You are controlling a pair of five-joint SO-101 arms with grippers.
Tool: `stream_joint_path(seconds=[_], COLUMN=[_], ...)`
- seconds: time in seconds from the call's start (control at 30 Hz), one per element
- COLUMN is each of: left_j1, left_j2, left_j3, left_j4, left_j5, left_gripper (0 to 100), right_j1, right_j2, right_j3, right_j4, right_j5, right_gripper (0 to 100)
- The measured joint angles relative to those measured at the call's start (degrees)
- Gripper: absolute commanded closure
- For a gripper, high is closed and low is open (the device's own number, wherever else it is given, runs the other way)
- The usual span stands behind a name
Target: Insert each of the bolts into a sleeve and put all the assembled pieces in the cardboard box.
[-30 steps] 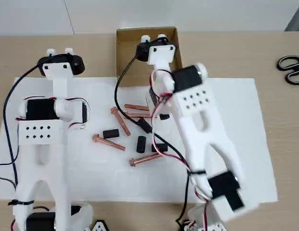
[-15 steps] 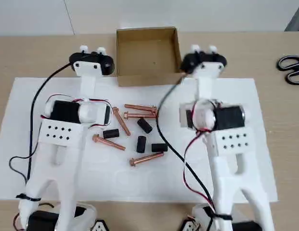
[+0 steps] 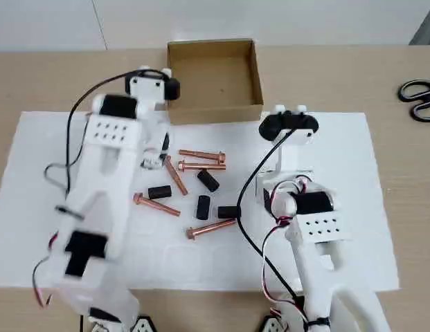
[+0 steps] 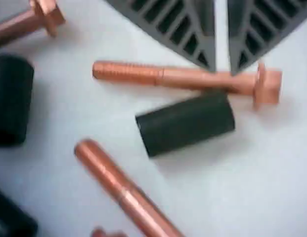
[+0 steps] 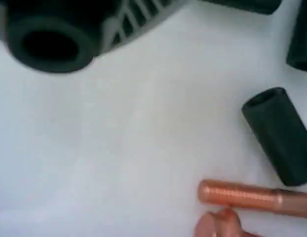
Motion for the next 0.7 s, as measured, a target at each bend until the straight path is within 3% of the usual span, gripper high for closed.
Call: stream_joint_path(seconds=[0.1,0.4,0.7], left_j1=[0.00,0.00,3.87], left_j2=[2.90,11.69,17.23], left_j3=[-5.89,-10.81,-10.90], left_j4=[0.26,0.53,0.35], left_j5=[4.04,26.99,31.47], left_gripper=[99,99,99], right_j1=[0.00,0.00,0.00], right_j2=[-0.09,-0.09,-0.09], right_j3=[1.58,2.20,2.20], right_j4=[-2.29,-2.99,-2.99], right_j5=[0.00,0.00,0.00], right_gripper=[99.4,99.4,99.4])
